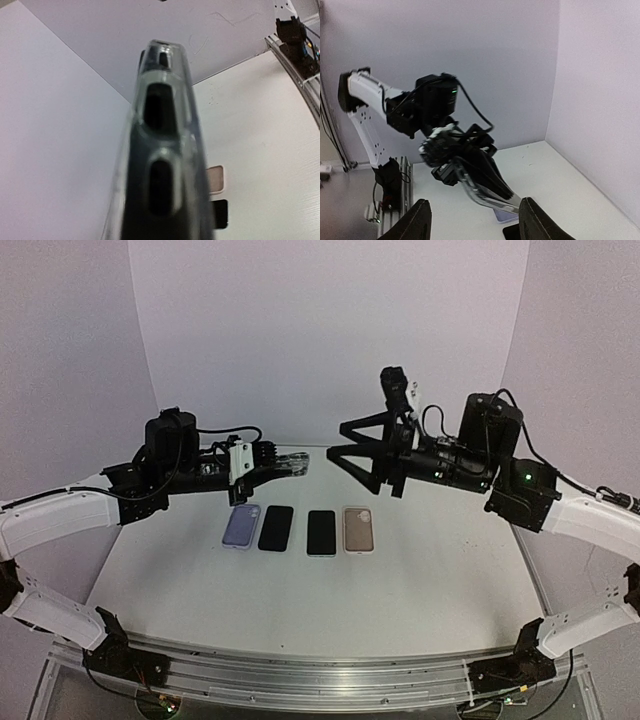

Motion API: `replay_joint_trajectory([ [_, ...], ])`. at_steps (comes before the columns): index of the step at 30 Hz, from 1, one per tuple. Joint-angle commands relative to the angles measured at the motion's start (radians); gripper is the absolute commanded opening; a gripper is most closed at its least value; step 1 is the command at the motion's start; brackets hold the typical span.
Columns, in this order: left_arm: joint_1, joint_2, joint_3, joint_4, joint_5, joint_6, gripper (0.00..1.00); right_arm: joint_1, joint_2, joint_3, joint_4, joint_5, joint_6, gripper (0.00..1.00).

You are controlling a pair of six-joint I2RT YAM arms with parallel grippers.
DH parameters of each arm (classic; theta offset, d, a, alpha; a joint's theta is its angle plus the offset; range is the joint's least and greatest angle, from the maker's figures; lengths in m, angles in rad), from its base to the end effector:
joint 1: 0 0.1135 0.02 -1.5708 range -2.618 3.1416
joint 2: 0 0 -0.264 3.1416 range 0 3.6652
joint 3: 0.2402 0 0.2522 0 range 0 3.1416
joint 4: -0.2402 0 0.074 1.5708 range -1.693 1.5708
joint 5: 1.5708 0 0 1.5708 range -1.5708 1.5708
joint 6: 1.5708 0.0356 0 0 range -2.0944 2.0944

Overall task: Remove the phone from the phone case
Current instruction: Remove the phone case from the phone.

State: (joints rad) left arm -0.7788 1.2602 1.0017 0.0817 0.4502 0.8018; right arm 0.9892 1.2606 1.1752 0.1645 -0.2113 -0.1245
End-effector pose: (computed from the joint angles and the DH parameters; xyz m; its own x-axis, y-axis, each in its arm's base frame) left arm 0.1997 -0.2189 0.3416 0.5865 0.3302 -0.7396 0.7418 0.1476 0.6542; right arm 0.1570 0.2523 0.4124 0.1588 0.0205 -0.9871 -0.9193 0.3678 -0.1402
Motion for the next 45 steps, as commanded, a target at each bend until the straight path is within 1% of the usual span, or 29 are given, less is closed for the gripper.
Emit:
replay_joint_trajectory([
  [1,0.000,-0.018,0.086,-0.005,0.038,-0.155,0.00,0.069,0.064,-0.031,0.046,0.137,-0.408,0.58],
  [5,0.000,-0.018,0.098,-0.025,0.039,-0.195,0.00,0.079,0.101,-0.039,0.152,0.205,-0.487,0.52],
  [9,-0.001,-0.018,0.100,-0.036,0.048,-0.222,0.00,0.080,0.132,-0.040,0.244,0.235,-0.521,0.46],
  [14,-0.001,-0.016,0.102,-0.034,0.047,-0.227,0.00,0.080,0.166,-0.026,0.276,0.264,-0.528,0.45],
  [17,-0.001,-0.014,0.102,-0.033,0.047,-0.229,0.00,0.080,0.177,-0.015,0.285,0.270,-0.520,0.43],
  [19,-0.001,-0.011,0.104,-0.031,0.049,-0.236,0.00,0.080,0.186,-0.010,0.285,0.262,-0.520,0.37],
  [21,-0.001,-0.010,0.105,-0.027,0.049,-0.244,0.00,0.080,0.194,-0.006,0.285,0.256,-0.519,0.27],
  [23,-0.001,-0.006,0.110,-0.024,0.039,-0.266,0.00,0.081,0.200,-0.003,0.285,0.250,-0.515,0.21],
  [26,-0.001,0.014,0.140,-0.043,-0.007,-0.351,0.00,0.080,0.210,-0.001,0.285,0.252,-0.507,0.16],
  [34,0.001,0.099,0.256,-0.204,-0.073,-0.636,0.00,0.082,0.262,0.034,0.277,0.220,-0.472,0.07],
  [37,0.012,0.120,0.292,-0.235,-0.055,-0.724,0.00,0.087,0.280,0.041,0.248,0.174,-0.455,0.06],
  [42,0.067,0.170,0.354,-0.298,-0.007,-0.899,0.00,0.108,0.314,0.040,0.230,0.159,-0.439,0.04],
  [45,0.090,0.205,0.390,-0.335,0.024,-0.936,0.00,0.122,0.342,0.050,0.230,0.109,-0.424,0.03],
])
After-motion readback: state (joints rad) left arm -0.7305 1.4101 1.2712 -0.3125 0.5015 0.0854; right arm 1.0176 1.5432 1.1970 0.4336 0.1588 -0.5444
